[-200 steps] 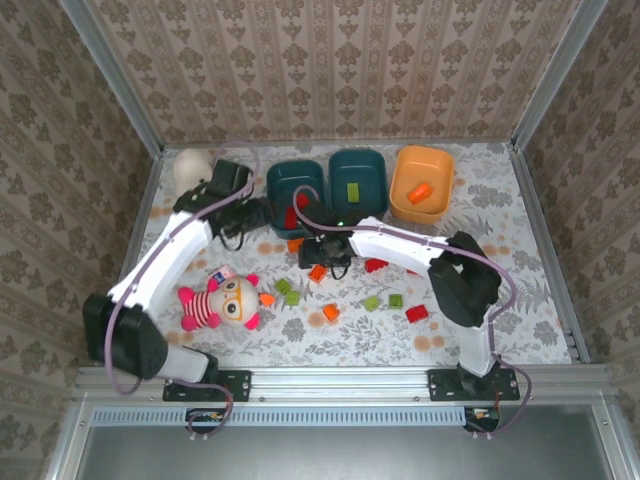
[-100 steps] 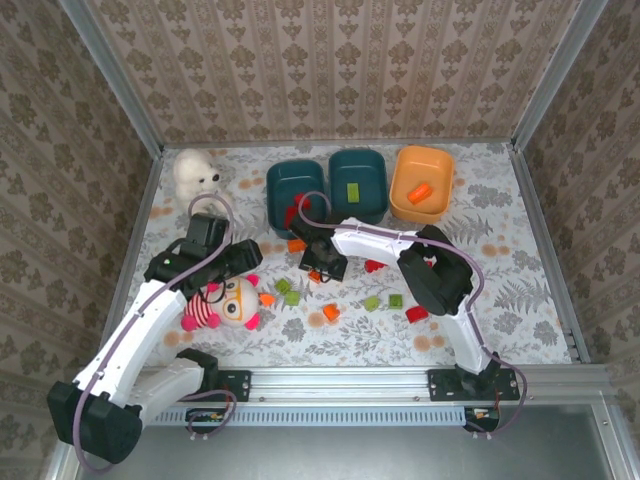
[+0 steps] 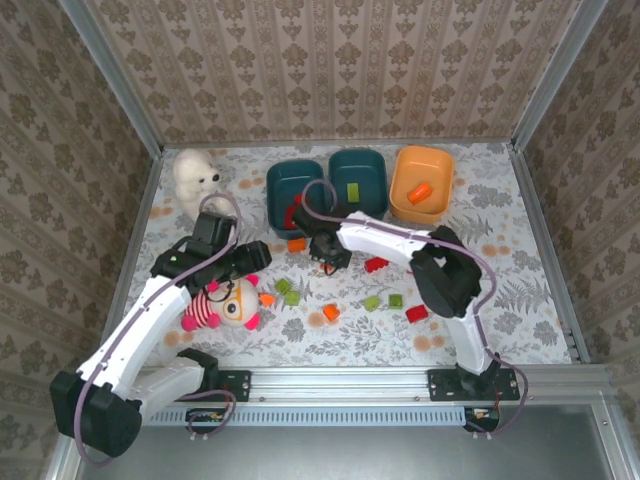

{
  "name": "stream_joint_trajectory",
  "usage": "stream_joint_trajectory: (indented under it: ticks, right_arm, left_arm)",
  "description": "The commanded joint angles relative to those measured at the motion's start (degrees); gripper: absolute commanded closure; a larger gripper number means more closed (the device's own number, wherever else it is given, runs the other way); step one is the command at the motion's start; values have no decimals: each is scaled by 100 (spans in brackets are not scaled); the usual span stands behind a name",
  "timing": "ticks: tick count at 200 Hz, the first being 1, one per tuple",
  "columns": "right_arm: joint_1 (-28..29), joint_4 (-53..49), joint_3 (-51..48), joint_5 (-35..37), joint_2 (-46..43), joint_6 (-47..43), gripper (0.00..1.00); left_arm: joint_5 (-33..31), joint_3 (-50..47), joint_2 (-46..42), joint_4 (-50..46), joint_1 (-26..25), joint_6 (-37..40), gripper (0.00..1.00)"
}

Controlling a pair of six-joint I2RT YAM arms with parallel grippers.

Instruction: Sort the legos into containers by color

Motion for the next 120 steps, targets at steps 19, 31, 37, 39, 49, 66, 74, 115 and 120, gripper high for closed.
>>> stream_joint_trajectory:
  ticks: [19, 31, 37, 39, 49, 66, 74, 115, 120]
  right_arm:
    - [-1495, -61, -468, 940, -1485, -1646, 83]
    - [-1964, 18, -466, 861, -1468, -2042, 83]
    - [-2180, 62, -443, 827, -1414, -2186, 82]
    - [-2250, 67, -438, 826, -1391, -2218, 82]
    - [-2571, 56, -360, 794, -1230, -2335, 82]
    - [-3039, -36, -111, 719, -817, -2392, 82]
    - [-3205, 1, 9, 615, -607, -2423, 82]
    - [-3587, -322, 1092, 535, 629, -2462, 81]
    - [-3612, -374, 1193, 534, 756, -2440, 81]
  left_arm:
    - [337, 233, 785, 669, -753, 368, 27]
    - [296, 399, 1124, 769, -963, 422, 27]
    - [278, 490, 1286, 806, -1042, 442, 27]
    - [272, 518, 1342, 815, -1070, 442, 27]
    - [245, 668, 1586, 879, -1168, 447, 27]
    - [249, 901, 1928, 974, -1290, 429, 28]
    - [241, 1020, 2049, 989, -1333, 457, 28]
    - [216, 1496, 2537, 790, -1529, 713, 28]
    - [219, 1525, 2567, 766, -1541, 746, 28]
